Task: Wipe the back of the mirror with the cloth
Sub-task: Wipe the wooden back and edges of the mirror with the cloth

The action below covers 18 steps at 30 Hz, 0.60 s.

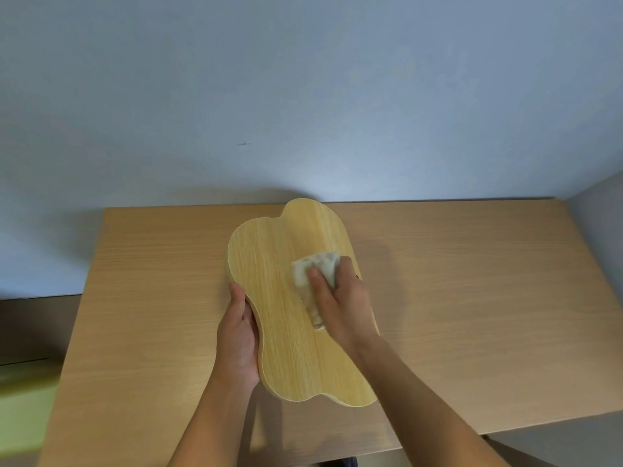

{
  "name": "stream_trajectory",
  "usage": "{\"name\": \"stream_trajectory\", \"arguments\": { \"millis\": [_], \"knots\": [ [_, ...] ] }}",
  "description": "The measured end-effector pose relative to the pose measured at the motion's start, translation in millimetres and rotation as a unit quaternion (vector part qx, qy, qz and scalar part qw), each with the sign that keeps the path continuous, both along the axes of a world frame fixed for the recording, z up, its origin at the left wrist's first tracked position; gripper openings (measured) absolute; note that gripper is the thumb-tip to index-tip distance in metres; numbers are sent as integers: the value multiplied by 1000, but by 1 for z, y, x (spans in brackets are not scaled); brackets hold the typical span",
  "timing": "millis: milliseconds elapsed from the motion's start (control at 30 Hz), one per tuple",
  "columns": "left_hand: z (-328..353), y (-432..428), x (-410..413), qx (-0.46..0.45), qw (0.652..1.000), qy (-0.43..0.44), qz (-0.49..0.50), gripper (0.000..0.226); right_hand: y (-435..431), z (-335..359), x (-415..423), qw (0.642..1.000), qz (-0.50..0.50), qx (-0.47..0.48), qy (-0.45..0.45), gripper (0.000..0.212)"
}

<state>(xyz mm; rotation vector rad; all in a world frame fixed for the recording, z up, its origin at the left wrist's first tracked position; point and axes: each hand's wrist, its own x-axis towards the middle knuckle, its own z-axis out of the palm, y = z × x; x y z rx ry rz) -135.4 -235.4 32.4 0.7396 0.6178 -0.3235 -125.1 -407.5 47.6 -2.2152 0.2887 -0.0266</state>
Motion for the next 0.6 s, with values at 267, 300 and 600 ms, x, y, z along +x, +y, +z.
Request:
{"name": "stream_trajectory", "arguments": {
  "millis": [267,300,600],
  "knots": [
    [10,-6,0,23,1000,2,-10,48,-55,-32,1,983,-81,-99,129,39],
    [13,-7,0,26,1000,-1,-11,49,-65,-34,2,978,-79,-120,148,38],
    [53,-32,3,60,996,-19,-60,52,-127,-10,1,981,-44,-162,98,32]
  ]
}}
